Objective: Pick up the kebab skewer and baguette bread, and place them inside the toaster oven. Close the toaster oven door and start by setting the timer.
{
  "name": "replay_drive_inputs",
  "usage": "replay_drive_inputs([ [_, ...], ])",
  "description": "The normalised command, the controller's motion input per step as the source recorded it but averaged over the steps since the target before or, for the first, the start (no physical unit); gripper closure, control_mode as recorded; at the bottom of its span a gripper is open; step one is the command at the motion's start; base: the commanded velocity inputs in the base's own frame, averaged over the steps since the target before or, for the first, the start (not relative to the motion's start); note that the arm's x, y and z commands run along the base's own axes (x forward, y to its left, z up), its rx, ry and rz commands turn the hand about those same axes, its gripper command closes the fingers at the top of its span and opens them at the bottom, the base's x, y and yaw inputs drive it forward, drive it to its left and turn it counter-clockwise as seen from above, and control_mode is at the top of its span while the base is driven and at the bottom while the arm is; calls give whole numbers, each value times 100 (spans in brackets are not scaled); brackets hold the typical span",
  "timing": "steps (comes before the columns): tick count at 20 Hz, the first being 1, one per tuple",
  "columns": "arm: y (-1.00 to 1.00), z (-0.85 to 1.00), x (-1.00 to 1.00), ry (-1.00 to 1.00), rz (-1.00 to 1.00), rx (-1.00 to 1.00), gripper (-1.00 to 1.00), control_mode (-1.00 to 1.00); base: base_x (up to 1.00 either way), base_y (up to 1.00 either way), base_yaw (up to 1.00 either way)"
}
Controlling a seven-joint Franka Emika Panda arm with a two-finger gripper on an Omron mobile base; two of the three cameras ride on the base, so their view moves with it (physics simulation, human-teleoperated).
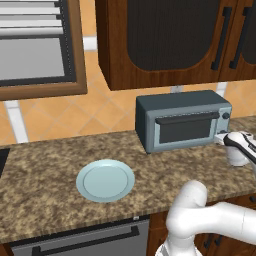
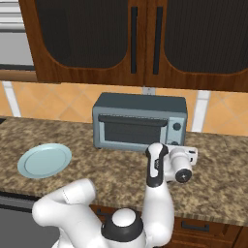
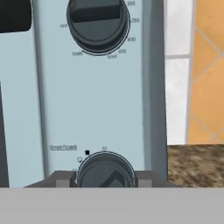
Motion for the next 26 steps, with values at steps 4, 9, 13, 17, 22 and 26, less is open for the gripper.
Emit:
replay_drive_inputs([
  [4,0,0,0,0,0,0,100,-100,0,0,0],
  [9,0,0,0,0,0,0,100,-100,0,0,0],
  [13,-3,0,0,0,0,6,100,-100,0,0,0],
  [17,-18,0,0,0,0,14,100,-100,0,0,0],
  [22,-16,0,0,-1,0,16,100,-100,0,0,0],
  [26,-15,0,0,-2,0,19,100,-100,0,0,0],
])
